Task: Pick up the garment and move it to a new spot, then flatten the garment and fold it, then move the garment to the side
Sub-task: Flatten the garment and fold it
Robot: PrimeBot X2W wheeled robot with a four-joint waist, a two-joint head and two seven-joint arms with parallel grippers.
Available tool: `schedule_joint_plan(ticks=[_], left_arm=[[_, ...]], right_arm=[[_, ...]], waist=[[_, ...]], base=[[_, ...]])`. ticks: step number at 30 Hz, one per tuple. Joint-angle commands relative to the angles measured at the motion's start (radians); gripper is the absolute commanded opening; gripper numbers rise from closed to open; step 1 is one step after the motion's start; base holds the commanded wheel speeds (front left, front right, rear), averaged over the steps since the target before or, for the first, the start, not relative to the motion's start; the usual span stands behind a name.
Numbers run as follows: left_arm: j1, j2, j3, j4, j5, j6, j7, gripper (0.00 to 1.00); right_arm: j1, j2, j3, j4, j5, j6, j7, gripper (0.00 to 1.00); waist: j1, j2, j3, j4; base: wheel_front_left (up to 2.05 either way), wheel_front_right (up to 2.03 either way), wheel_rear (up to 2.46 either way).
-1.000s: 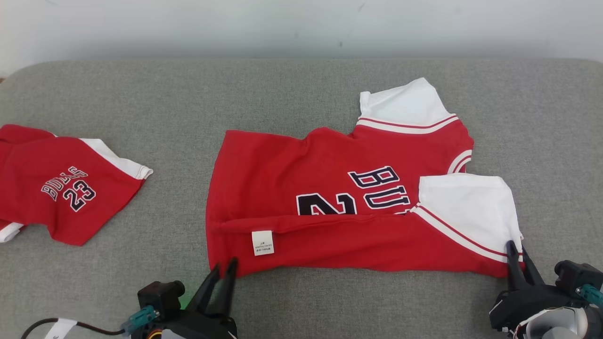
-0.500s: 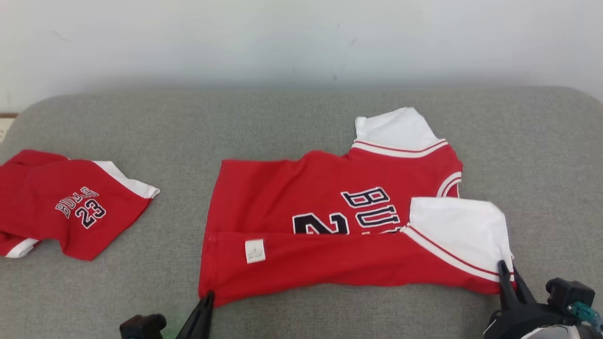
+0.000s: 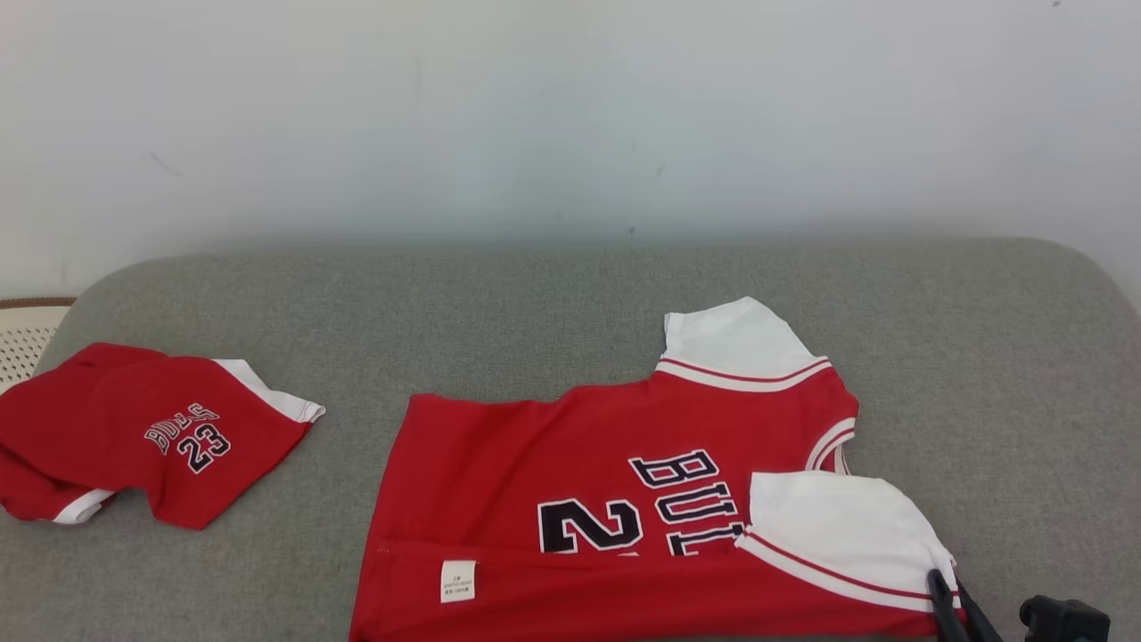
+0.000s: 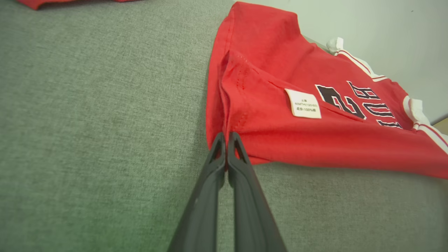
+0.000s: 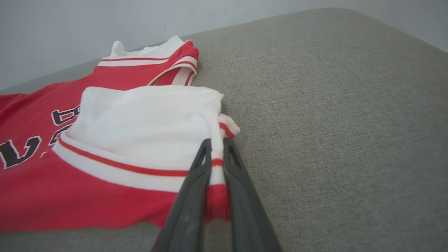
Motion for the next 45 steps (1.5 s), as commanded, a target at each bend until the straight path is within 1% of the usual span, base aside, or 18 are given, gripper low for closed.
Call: schedule_joint_plan(ticks=[1,9,20,21,22,23,24,28,29,32,35,38,45], left_arm=[[0.029,0.013,0.012,0.011,-0.003,0.001,-0.004,0.00],[0.075,0.007,0.016,0.027,0.007,0.001,-0.004,0.00],[0.048,-0.006,0.049,0.017,0.044,0.001,-0.004,0.00],[0.046,-0.008,0.052,0.018,0.048,0.001,-0.004,0.25],[0.047,-0.010,0.055,0.021,0.048,0.001,-0.004,0.45],[0.047,-0.013,0.060,0.024,0.048,0.001,-0.004,0.80],[0.049,-0.015,0.068,0.030,0.051,0.001,-0.004,1.00],[0.057,-0.027,0.114,0.035,0.085,0.001,-0.004,1.00],[0.051,-0.029,0.139,0.019,0.104,0.001,-0.004,1.00],[0.014,-0.028,0.149,-0.011,0.129,0.001,-0.004,1.00],[-0.040,-0.021,0.136,-0.017,0.143,0.001,-0.004,1.00],[-0.136,-0.009,0.117,-0.013,0.154,0.001,-0.004,1.00],[-0.379,-0.004,0.029,0.108,0.152,0.001,-0.004,1.00]], right_arm=[[0.020,-0.015,0.006,-0.003,0.011,-0.001,0.000,0.00],[0.080,-0.021,0.046,-0.010,0.036,-0.001,0.000,0.00],[0.083,-0.024,0.071,-0.021,0.049,-0.001,0.000,0.00],[0.081,-0.024,0.060,-0.026,0.044,-0.001,0.000,0.27],[0.080,-0.024,0.055,-0.029,0.039,-0.001,0.000,0.87],[0.079,-0.025,0.042,-0.034,0.033,-0.001,0.000,1.00],[0.075,-0.026,0.028,-0.042,0.026,-0.001,0.000,1.00],[0.072,-0.018,-0.036,-0.074,-0.013,-0.001,0.000,1.00],[0.062,-0.013,-0.068,-0.093,-0.039,-0.001,0.000,1.00],[0.036,-0.004,-0.102,-0.118,-0.070,-0.001,0.000,1.00],[-0.010,0.005,-0.112,-0.134,-0.098,-0.001,0.000,1.00],[-0.073,0.008,-0.103,-0.141,-0.116,-0.001,0.000,1.00],[-0.175,0.011,-0.067,-0.145,-0.120,-0.001,0.000,1.00]], waist=[[0.0002,0.0000,-0.025,0.006],[0.0002,0.0000,-0.045,0.033],[0.0002,0.0000,-0.016,0.040],[0.0002,0.0000,-0.014,0.038],[0.0002,0.0000,-0.011,0.037],[0.0002,0.0000,-0.008,0.036],[0.0002,0.0000,-0.006,0.035],[0.0002,0.0000,0.003,0.041],[0.0002,0.0000,0.012,0.044],[0.0002,0.0000,0.030,0.048],[0.0002,0.0000,0.055,0.051],[0.0002,0.0000,0.098,0.053],[0.0002,0.0000,0.183,0.051]], base=[[0.00,0.00,0.00],[0.00,0.00,0.00],[0.00,0.00,0.00],[0.00,0.00,0.00],[0.00,0.00,0.00],[0.00,0.00,0.00],[0.00,0.00,0.00],[0.00,0.00,0.00],[0.00,0.00,0.00],[0.00,0.00,0.00],[0.00,0.00,0.00],[0.00,0.00,0.00],[0.00,0.00,0.00]])
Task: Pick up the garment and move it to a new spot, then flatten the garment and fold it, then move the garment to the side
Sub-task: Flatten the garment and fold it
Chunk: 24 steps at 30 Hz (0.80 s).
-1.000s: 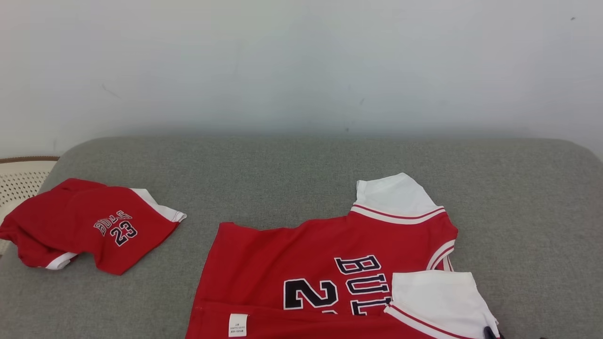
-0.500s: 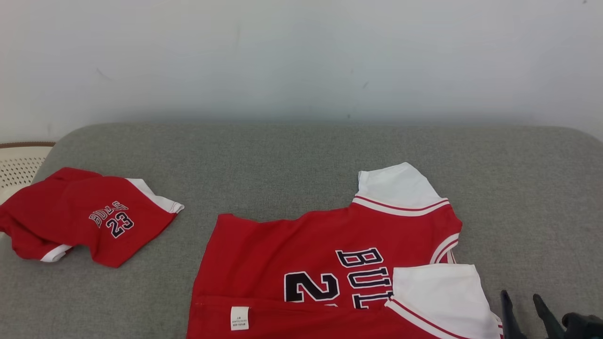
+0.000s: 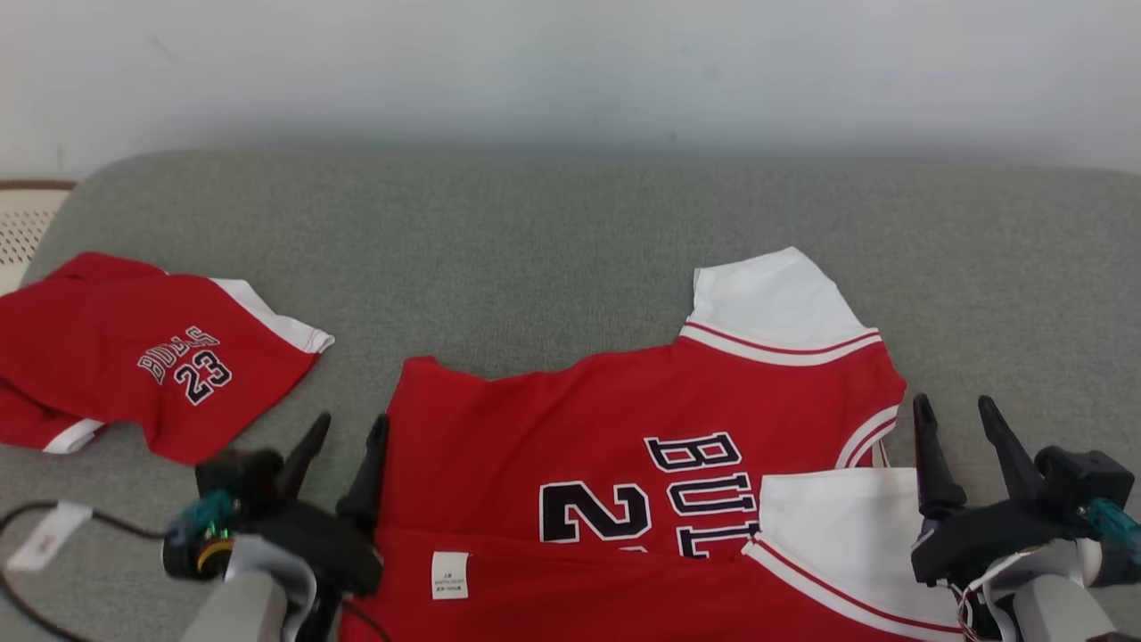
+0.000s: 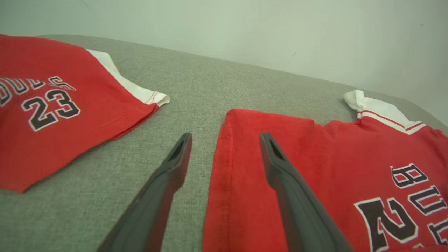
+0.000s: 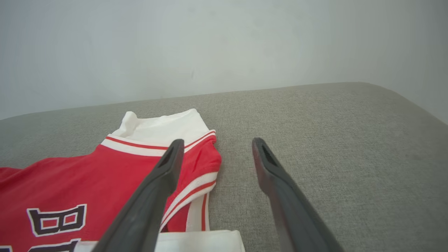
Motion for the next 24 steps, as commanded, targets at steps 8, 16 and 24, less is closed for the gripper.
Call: schedule_joint_plan(ticks=[8,16,24], left_arm=[[-0.220,0.008,-0.029,0.209,0.067,0.014,-0.004,1.00],[-0.328,0.015,-0.037,0.329,0.113,0.050,-0.004,1.00],[-0.361,-0.002,-0.052,0.367,0.132,0.044,-0.002,1.00]], right_arm=[[-0.038,-0.002,0.032,-0.006,0.024,-0.001,0.000,1.00],[-0.070,-0.005,0.028,-0.029,0.033,-0.001,0.000,1.00],[-0.074,0.000,0.020,-0.046,0.030,-0.001,0.000,1.00]], waist=[[-0.0002,-0.0001,0.117,-0.041],[-0.0002,-0.0001,0.173,-0.085],[-0.0002,-0.0001,0.189,-0.092]], base=[[0.00,0.00,0.00],[0.00,0.00,0.00],[0.00,0.00,0.00]])
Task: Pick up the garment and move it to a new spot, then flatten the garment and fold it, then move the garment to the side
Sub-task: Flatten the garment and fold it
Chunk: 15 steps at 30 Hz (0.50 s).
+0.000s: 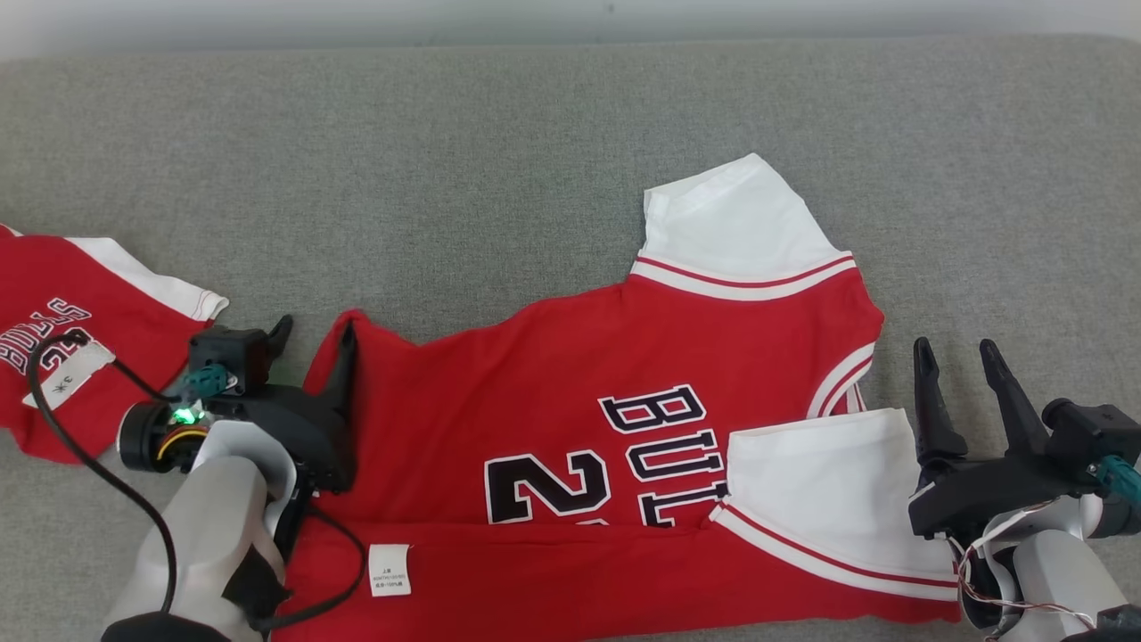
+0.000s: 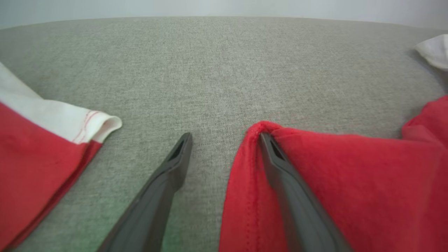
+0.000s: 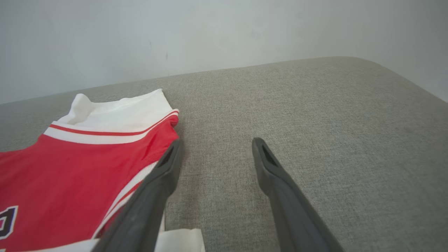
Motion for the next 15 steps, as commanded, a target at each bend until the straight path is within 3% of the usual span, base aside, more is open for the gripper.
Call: schedule_joint_plan(ticks=[1,13,14,15], left_arm=[[0.002,-0.010,-0.007,0.000,0.010,-0.006,0.000,1.00],[0.032,-0.043,-0.032,-0.006,0.026,-0.016,0.000,1.00],[0.033,-0.044,-0.029,-0.003,0.023,-0.017,0.000,0.93],[0.032,-0.045,-0.027,0.000,0.021,-0.017,0.000,0.73]], right_arm=[[0.000,0.002,-0.002,-0.005,0.003,-0.001,0.000,1.00],[-0.011,0.011,0.000,-0.001,-0.004,-0.001,0.000,1.00],[-0.013,0.012,0.002,-0.002,-0.004,-0.001,0.000,1.00],[-0.015,0.012,0.003,-0.002,-0.003,-0.001,0.000,1.00]], waist=[[-0.0001,-0.0001,0.002,0.000],[-0.0001,-0.0001,-0.006,0.016],[-0.0001,-0.0001,-0.006,0.015],[-0.0001,-0.0001,-0.006,0.014]], base=[[0.00,0.00,0.00],[0.00,0.00,0.00],[0.00,0.00,0.00],[0.00,0.00,0.00]])
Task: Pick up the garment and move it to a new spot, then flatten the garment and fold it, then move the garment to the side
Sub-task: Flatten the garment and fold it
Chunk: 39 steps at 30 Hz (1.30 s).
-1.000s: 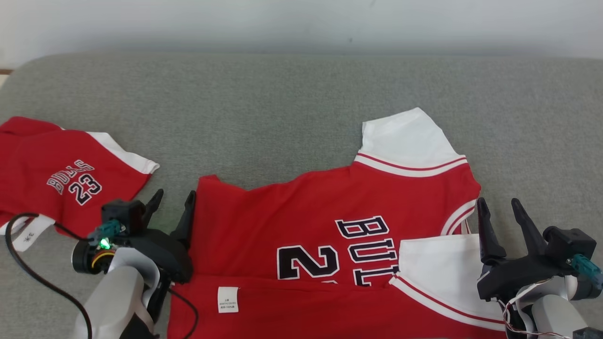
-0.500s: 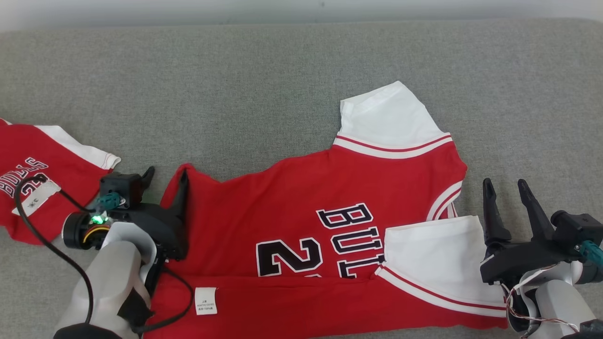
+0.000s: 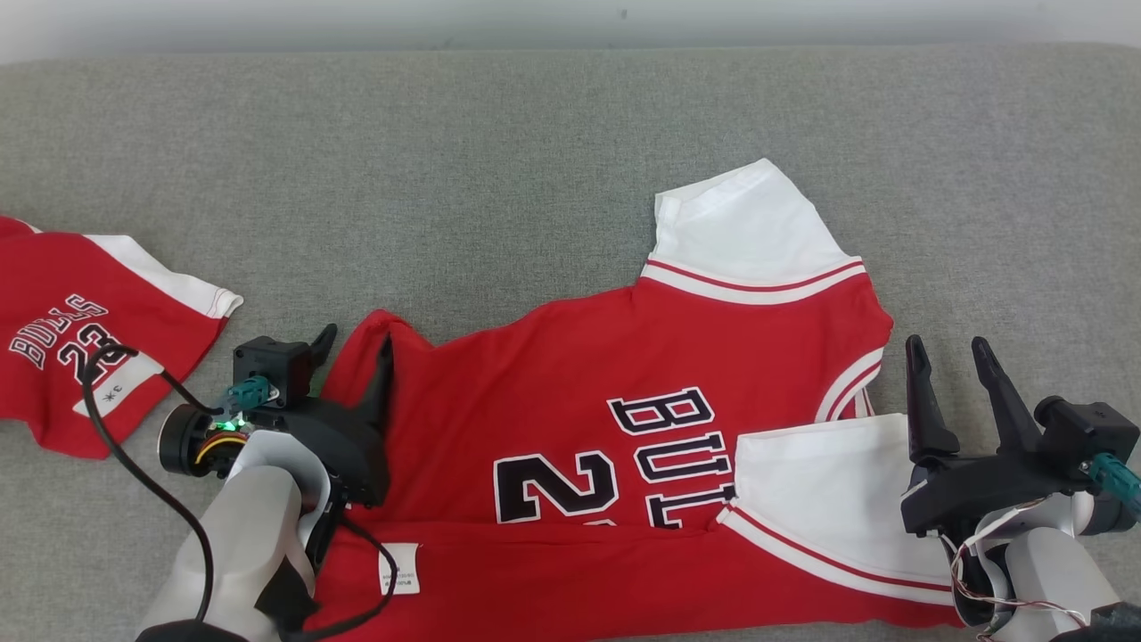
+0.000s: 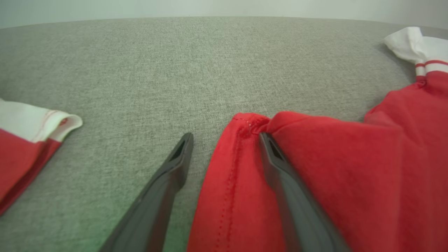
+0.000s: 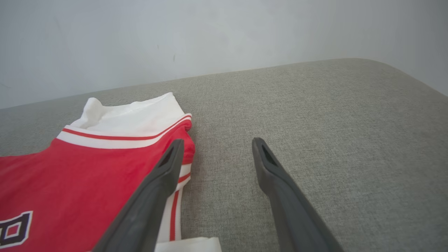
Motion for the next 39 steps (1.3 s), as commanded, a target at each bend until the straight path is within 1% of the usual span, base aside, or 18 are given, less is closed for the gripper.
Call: schedule_joint_plan(ticks=[1,2,3,4,6,8,9,12,14,20,21,24,25,26,31,35,36,39], left_arm=[[0.017,-0.002,0.001,0.010,-0.007,-0.004,0.000,0.44],[0.016,-0.003,0.006,0.010,-0.011,-0.006,0.000,0.16],[0.015,-0.004,0.012,0.009,-0.019,-0.008,0.000,0.10],[0.013,-0.004,0.017,0.009,-0.021,-0.009,0.000,0.11],[0.004,-0.004,0.023,0.016,-0.027,-0.008,0.000,0.15],[-0.006,-0.005,0.026,0.023,-0.029,-0.012,0.000,0.13],[-0.011,-0.005,0.029,0.023,-0.032,-0.013,0.000,0.00],[-0.009,-0.006,0.040,0.006,-0.033,-0.010,0.000,0.00],[0.003,-0.004,0.051,-0.022,-0.029,0.002,0.000,0.00],[0.056,-0.011,0.089,-0.126,-0.030,0.038,0.000,0.00],[0.066,-0.012,0.095,-0.143,-0.030,0.045,0.000,0.00],[0.088,-0.017,0.103,-0.173,-0.032,0.043,0.000,0.00],[0.091,-0.017,0.105,-0.178,-0.035,0.041,0.000,0.00],[0.091,-0.017,0.105,-0.178,-0.035,0.041,0.000,0.00],[0.084,-0.021,0.094,-0.208,-0.041,0.034,0.000,0.00],[0.072,-0.022,0.058,-0.247,-0.079,0.030,0.000,0.00],[0.068,-0.022,0.030,-0.264,-0.097,0.034,0.000,0.00],[0.062,-0.022,-0.009,-0.286,-0.129,0.045,0.000,0.00]], right_arm=[[-0.012,0.000,0.004,-0.002,0.000,-0.001,0.000,1.00],[-0.013,0.000,0.005,-0.004,0.000,-0.001,0.000,1.00],[-0.013,0.001,0.007,-0.004,-0.001,-0.001,0.000,1.00],[-0.014,0.002,0.009,-0.004,0.000,-0.001,0.000,1.00],[-0.016,0.002,0.011,-0.003,0.001,-0.001,0.000,1.00],[-0.016,0.000,0.015,0.000,0.007,-0.001,0.000,1.00],[-0.015,-0.001,0.017,0.001,0.008,-0.001,0.000,1.00],[-0.019,-0.003,0.014,0.004,0.020,-0.001,0.000,1.00],[-0.031,-0.007,0.013,0.005,0.031,-0.001,0.000,1.00],[-0.126,-0.063,0.040,0.036,0.046,-0.001,0.000,1.00],[-0.149,-0.076,0.057,0.056,0.049,-0.001,0.000,1.00],[-0.235,-0.115,0.123,0.146,0.067,-0.001,0.002,1.00],[-0.269,-0.123,0.151,0.181,0.077,-0.001,0.007,1.00],[-0.269,-0.123,0.151,0.181,0.077,-0.001,0.007,1.00],[-0.431,-0.153,0.252,0.334,0.129,-0.001,0.061,1.00],[-0.541,-0.166,0.312,0.441,0.176,-0.001,0.131,1.00],[-0.591,-0.174,0.336,0.491,0.191,-0.001,0.166,1.00],[-0.649,-0.183,0.368,0.557,0.207,-0.001,0.209,1.00]], waist=[[0.0000,-0.0001,0.000,-0.001],[0.0000,-0.0001,0.000,-0.002],[0.0000,-0.0001,0.001,-0.002],[0.0000,-0.0001,0.001,-0.003],[0.0000,-0.0001,0.001,-0.004],[0.0000,-0.0001,0.000,-0.006],[0.0000,-0.0001,0.000,-0.007],[0.0000,-0.0001,-0.005,-0.005],[0.0000,-0.0001,-0.010,0.001],[0.0000,-0.0001,-0.023,0.049],[0.0000,-0.0001,-0.025,0.059],[0.0000,-0.0001,-0.026,0.091],[0.0000,-0.0001,-0.025,0.099],[0.0000,-0.0001,-0.025,0.099],[0.0000,-0.0001,-0.001,0.142],[0.0000,-0.0001,0.034,0.171],[0.0000,-0.0001,0.052,0.185],[0.0000,-0.0001,0.077,0.202]], base=[[0.00,0.00,0.00],[0.00,0.00,0.00],[0.00,0.00,0.00],[0.00,0.00,0.00],[0.00,0.00,0.00],[0.00,0.00,0.00],[0.00,0.00,0.00],[0.00,0.00,0.00],[0.00,0.00,0.00],[0.00,0.00,0.00],[0.00,0.00,0.00],[0.00,0.00,0.00],[0.00,0.00,0.00],[0.00,0.00,0.00],[0.00,0.00,0.00],[0.00,0.00,0.00],[0.00,0.00,0.00],[0.00,0.00,0.00]])
